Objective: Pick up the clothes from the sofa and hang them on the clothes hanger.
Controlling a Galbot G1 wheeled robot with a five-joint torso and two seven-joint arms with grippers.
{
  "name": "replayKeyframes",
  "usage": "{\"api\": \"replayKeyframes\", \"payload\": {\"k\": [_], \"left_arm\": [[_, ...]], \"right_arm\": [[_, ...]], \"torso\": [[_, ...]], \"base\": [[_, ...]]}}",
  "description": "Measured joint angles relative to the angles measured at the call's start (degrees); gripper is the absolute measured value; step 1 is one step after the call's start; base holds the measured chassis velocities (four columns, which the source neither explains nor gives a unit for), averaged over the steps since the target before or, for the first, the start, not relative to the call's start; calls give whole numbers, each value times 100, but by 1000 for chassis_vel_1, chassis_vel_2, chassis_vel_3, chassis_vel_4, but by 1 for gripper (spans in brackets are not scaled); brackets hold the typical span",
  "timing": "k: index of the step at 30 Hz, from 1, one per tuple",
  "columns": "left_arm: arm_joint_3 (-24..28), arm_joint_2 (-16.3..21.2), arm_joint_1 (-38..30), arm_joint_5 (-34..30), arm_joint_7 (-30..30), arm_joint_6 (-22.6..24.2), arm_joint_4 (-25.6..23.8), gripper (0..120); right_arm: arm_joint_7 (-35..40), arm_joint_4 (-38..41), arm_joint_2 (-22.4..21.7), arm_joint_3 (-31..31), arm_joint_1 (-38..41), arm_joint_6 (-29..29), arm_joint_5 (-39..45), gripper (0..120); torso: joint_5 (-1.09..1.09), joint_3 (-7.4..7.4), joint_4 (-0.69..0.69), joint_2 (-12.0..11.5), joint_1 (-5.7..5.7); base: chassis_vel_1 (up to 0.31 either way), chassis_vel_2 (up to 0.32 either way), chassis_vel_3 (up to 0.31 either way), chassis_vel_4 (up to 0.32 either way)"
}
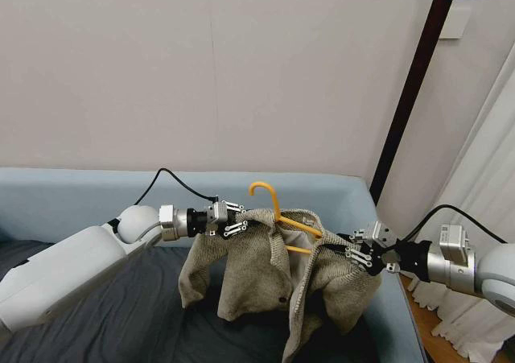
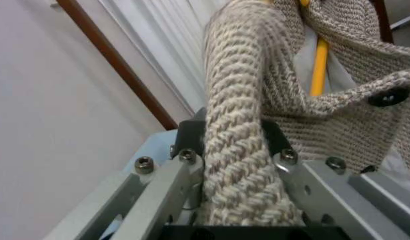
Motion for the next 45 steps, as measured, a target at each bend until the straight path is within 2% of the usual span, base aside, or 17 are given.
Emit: {"api": "replayKeyframes", "payload": {"k": [4,5,8,10,14,16,19,22,25,28,30,33,34,36,39,43,45], "left_arm": [[-190,213,114,10,-37,-49,75,35],[-190,213,114,10,-37,-49,75,35],[-319,291,175,78,-180,-157,137,50],[-381,319,205,95,-214,-182,160,53],[-467,429,233,184,-294,-264,218,72],[-502,440,236,208,-322,-298,270,77],[-718,467,385,216,-415,-343,307,90],[-933,509,578,215,-536,-349,224,97],[-1187,580,840,211,-696,-349,87,100],[-1733,716,1465,206,-1016,-281,-115,100],[-1822,752,1608,171,-1104,-255,-181,100],[-2247,806,2301,-50,-1495,-101,-595,100],[-2247,806,2301,-50,-1495,-101,-595,100],[-2531,760,2812,-211,-1730,48,-1002,100],[-2663,630,3429,-374,-2087,251,-1665,100],[-2570,541,3555,-484,-2405,403,-1955,100],[-2367,454,3556,-550,-2799,594,-2138,100]], "right_arm": [[8,-130,66,20,-14,34,0,10],[8,-130,66,20,-14,34,0,10],[93,-190,183,13,-18,36,61,10],[112,-200,216,11,-18,35,105,10],[125,-235,262,15,-4,35,131,10],[152,-246,275,32,-2,35,153,10],[247,-275,316,98,3,33,259,10],[308,-277,338,133,8,29,335,10],[352,-277,355,159,13,29,384,10],[476,-270,409,200,22,15,446,10],[514,-268,425,207,22,10,469,10],[696,-227,488,251,36,-46,584,10],[696,-227,488,251,36,-46,584,10],[852,-197,508,269,66,-105,683,10],[1025,-142,502,280,91,-197,841,10],[1077,-102,486,281,91,-233,871,10],[1126,-51,471,284,90,-265,928,10]], "torso": [[-1,0,2,0,0],[-1,0,2,0,0],[0,0,0,0,0],[-1,0,0,0,0],[-1,0,1,0,0],[-1,0,0,0,0],[-1,0,0,0,0],[-1,0,0,0,0],[0,0,0,0,0],[-1,0,1,0,0],[-1,0,1,0,0],[0,0,0,0,0],[0,0,0,0,0],[0,0,1,0,0],[-1,0,0,0,0],[1,-1,0,0,0],[1,-1,-1,0,0]], "base": [[0,0,0,0],[0,0,0,0],[0,0,0,0],[0,0,0,0],[0,0,0,0],[0,0,0,0],[0,0,0,0],[0,0,0,0],[0,0,0,0],[0,0,0,0],[0,0,0,0],[0,0,0,0],[0,0,0,0],[0,0,0,0],[0,0,0,0],[0,0,0,0],[0,0,0,0]]}}
